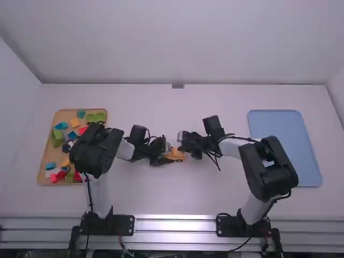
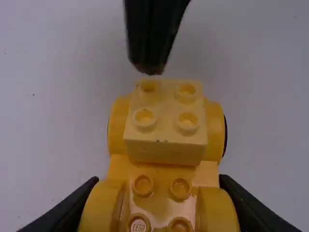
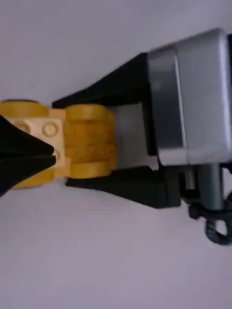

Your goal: Assemble lego blocks to make yellow taxi

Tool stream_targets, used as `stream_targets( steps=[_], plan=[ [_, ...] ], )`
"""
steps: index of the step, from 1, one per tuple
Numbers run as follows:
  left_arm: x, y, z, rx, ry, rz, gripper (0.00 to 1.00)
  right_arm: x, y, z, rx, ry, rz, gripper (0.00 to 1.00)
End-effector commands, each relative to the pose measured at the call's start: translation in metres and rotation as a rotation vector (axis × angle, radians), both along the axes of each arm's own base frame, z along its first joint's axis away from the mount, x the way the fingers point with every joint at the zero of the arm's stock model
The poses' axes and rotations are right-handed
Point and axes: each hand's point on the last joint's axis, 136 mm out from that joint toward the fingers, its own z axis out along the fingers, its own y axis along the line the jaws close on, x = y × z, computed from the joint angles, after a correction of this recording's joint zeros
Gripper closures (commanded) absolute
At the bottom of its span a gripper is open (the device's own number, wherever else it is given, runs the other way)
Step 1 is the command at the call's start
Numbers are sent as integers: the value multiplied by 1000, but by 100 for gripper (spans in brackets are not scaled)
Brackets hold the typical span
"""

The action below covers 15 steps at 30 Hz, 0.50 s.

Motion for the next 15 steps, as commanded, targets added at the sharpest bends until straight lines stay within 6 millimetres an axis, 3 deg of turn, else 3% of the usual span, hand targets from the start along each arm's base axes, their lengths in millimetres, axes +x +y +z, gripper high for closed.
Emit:
stream_targets(
  steps=[1, 15],
  plan=[
    [-12, 15, -35, 116, 99, 76, 77, -11, 1, -9, -28, 30, 13, 100],
    [-13, 15, -36, 117, 105, 75, 78, -18, 4, -18, -42, 11, 13, 100]
  ],
)
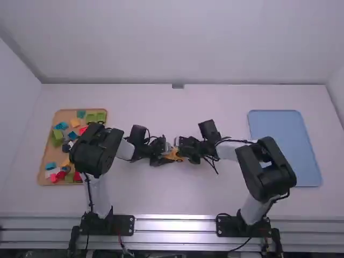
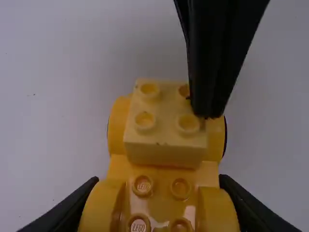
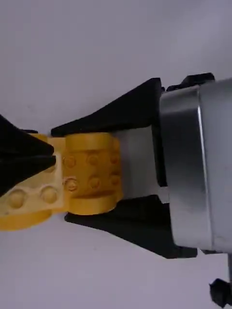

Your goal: Assemble lego blocks to make yellow taxi

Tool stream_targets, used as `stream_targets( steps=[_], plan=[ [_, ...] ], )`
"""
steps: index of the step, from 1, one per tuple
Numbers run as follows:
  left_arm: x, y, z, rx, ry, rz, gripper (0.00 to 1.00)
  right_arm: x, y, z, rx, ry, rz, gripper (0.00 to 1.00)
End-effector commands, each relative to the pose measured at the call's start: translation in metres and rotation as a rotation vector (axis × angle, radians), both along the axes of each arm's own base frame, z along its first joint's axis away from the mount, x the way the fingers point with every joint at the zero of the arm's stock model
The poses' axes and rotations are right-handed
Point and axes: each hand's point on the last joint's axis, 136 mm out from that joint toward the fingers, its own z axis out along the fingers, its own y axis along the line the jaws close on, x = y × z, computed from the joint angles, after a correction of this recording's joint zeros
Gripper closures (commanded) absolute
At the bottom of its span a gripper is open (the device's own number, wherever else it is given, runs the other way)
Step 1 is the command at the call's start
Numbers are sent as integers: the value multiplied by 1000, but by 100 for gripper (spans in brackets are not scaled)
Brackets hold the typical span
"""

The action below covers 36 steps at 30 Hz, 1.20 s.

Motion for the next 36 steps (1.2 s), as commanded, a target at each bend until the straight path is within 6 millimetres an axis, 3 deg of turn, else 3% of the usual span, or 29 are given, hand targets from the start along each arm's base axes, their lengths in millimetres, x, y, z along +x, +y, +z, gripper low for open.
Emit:
stream_targets(
  steps=[1, 8, 14, 20, 29, 36],
  plan=[
    [-12, 15, -35, 116, 103, 75, 79, -2, -4, -7, -14, 28, -25, 100],
    [-12, 15, -35, 116, 103, 75, 79, 7, -4, -2, 5, -3, -39, 100],
    [-12, 15, -35, 116, 103, 75, 80, 18, -9, 15, 110, -26, -34, 100],
    [-11, 15, -35, 114, 98, 75, 80, 18, -20, -1, 49, 17, -76, 100],
    [-12, 15, -35, 115, 98, 75, 80, 20, -14, -32, 19, 127, -81, 100],
    [-11, 15, -35, 114, 95, 75, 82, 13, -16, -53, -179, 130, -64, 100]
  ],
)
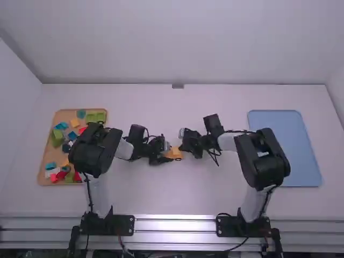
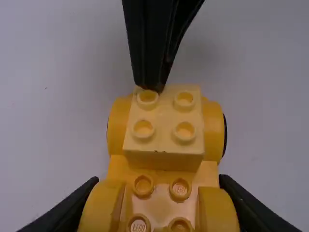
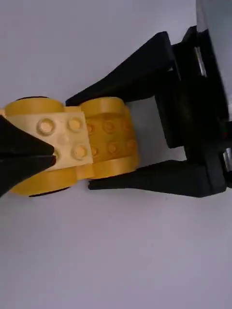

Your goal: Assemble lego blocks to make yellow taxi

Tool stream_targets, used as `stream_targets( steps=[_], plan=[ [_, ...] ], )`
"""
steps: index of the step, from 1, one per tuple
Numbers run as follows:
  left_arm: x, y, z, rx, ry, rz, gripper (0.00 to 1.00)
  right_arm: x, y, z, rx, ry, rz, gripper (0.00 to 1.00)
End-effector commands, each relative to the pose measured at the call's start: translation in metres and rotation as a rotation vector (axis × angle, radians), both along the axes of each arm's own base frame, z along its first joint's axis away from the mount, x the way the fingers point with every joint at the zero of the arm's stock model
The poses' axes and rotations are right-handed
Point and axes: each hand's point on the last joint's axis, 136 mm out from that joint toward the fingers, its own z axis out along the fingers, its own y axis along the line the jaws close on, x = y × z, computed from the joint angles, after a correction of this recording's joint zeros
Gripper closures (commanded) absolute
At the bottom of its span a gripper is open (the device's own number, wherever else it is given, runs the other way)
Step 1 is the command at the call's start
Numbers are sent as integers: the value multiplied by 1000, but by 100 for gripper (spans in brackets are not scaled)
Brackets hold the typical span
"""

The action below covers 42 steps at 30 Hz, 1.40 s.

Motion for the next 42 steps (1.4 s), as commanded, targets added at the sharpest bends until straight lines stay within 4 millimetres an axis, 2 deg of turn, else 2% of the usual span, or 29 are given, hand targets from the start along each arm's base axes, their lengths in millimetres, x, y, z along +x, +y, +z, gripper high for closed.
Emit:
stream_targets(
  steps=[1, 5, 8, 10, 13, 15, 16, 18, 20, 21, 22, 23, 24, 25, 30, 31, 34, 35, 39, 41, 42],
  plan=[
    [-16, 10, -35, 109, 97, 52, 82, -18, -7, -47, -214, 13, 22, 100],
    [-16, 10, -35, 109, 97, 52, 82, -22, -1, -43, -184, 25, 40, 100],
    [-17, 10, -35, 110, 101, 52, 80, -14, 9, -22, -62, 21, 57, 100],
    [-16, 10, -35, 110, 99, 52, 81, -3, 12, 11, 69, 14, 65, 100],
    [-16, 10, -35, 109, 97, 52, 80, 11, 7, 54, 183, -31, 59, 100],
    [-16, 9, -35, 109, 96, 51, 79, 22, 2, 80, 245, -78, 57, 89],
    [-16, 9, -34, 108, 93, 51, 78, 28, 0, 92, 266, -107, 57, 64],
    [-15, 9, -34, 108, 93, 51, 69, 34, -1, 104, 273, -133, 49, 43],
    [-15, 9, -34, 108, 92, 51, 65, 37, 0, 112, 269, -148, 36, 26],
    [-15, 9, -34, 108, 92, 51, 57, 38, 1, 118, 269, -149, 28, 18],
    [-15, 9, -34, 107, 92, 51, 44, 38, 3, 121, 271, -151, 25, 17],
    [-14, 9, -34, 106, 86, 52, 21, 40, 5, 126, 281, -156, 20, 9],
    [-13, 9, -33, 103, 81, 53, 10, 42, 8, 131, 296, -162, 17, 0],
    [-12, 8, -31, 101, 72, 52, 1, 44, 12, 136, 311, -168, 14, 1],
    [-1, 9, -12, 70, 97, 115, 1, 49, 20, 151, 353, -171, -6, 1],
    [3, 8, 1, 55, 98, 135, 1, 52, 22, 158, 371, -175, -13, 1],
    [4, 8, 19, 49, 70, 134, 1, 53, 24, 166, 399, -179, -7, 1],
    [8, 11, 33, 67, 44, 154, 1, 51, 26, 173, 424, -187, 21, 1],
    [23, 33, 61, 161, 22, 333, 1, 51, 30, 194, 470, -157, 44, 1],
    [28, 52, 88, 196, 19, 480, 1, 56, 32, 204, 477, -133, 25, 1],
    [28, 52, 88, 196, 19, 480, 1, 56, 32, 204, 477, -133, 25, 1]
  ],
)
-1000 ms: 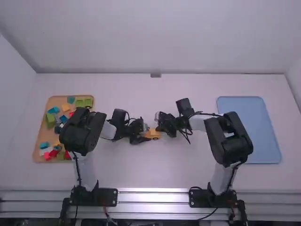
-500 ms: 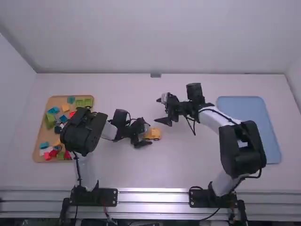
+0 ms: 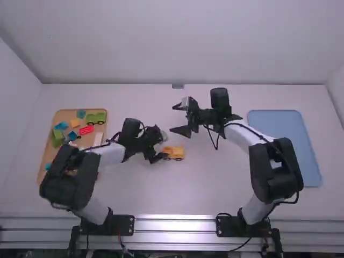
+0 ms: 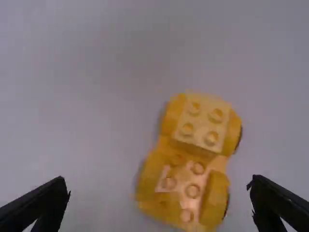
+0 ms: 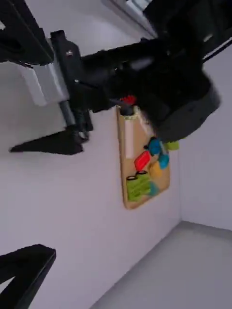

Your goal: Assemble lego blocks to make yellow taxi

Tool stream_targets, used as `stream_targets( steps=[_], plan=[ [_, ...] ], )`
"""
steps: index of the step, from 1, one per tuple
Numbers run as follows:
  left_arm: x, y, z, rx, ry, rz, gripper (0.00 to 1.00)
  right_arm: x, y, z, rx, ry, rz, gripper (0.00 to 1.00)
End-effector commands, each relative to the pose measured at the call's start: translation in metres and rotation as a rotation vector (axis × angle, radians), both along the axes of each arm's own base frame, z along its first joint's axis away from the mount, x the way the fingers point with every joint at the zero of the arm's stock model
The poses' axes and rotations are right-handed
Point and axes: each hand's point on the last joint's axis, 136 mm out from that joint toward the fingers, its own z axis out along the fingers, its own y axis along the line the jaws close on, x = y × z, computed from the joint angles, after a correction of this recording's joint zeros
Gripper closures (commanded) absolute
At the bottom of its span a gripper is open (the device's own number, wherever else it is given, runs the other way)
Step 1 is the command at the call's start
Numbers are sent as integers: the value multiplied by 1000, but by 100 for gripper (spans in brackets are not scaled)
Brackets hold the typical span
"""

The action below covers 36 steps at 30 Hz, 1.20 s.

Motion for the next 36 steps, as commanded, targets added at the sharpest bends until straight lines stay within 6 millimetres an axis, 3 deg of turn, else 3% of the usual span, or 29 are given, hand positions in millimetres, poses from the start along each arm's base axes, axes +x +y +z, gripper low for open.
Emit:
stream_targets(
  steps=[1, 3, 5, 7, 8, 11, 16, 22, 27, 36],
  plan=[
    [13, 24, 31, 42, -35, 199, 1, -1, 7, 31, 42, -6, 28, 1],
    [9, 38, 56, 47, -55, 304, 1, -6, 15, 34, 44, -38, 53, 1],
    [7, 52, 68, 67, -69, 383, 1, -7, 20, 35, 40, -47, 58, 1],
    [2, 80, 88, 102, -96, 556, 1, -6, 29, 36, 23, -53, 38, 1],
    [2, 83, 89, 103, -99, 570, 1, -6, 30, 36, 19, -55, 35, 1],
    [-5, 116, 113, 79, -125, 783, 1, -3, 39, 33, -18, -60, 4, 1],
    [-29, 172, 149, -44, -154, 1056, 1, -8, 58, 43, -48, -47, 9, 1],
    [-64, 226, 179, -211, -197, 1330, 1, -14, 78, 51, -73, -77, 5, 1],
    [-100, 267, 196, -445, -222, 1608, 1, -28, 93, 56, -72, -104, 56, 1],
    [-121, 302, 188, -479, -221, 1820, 1, -46, 109, 59, -68, -123, 109, 1]
  ],
)
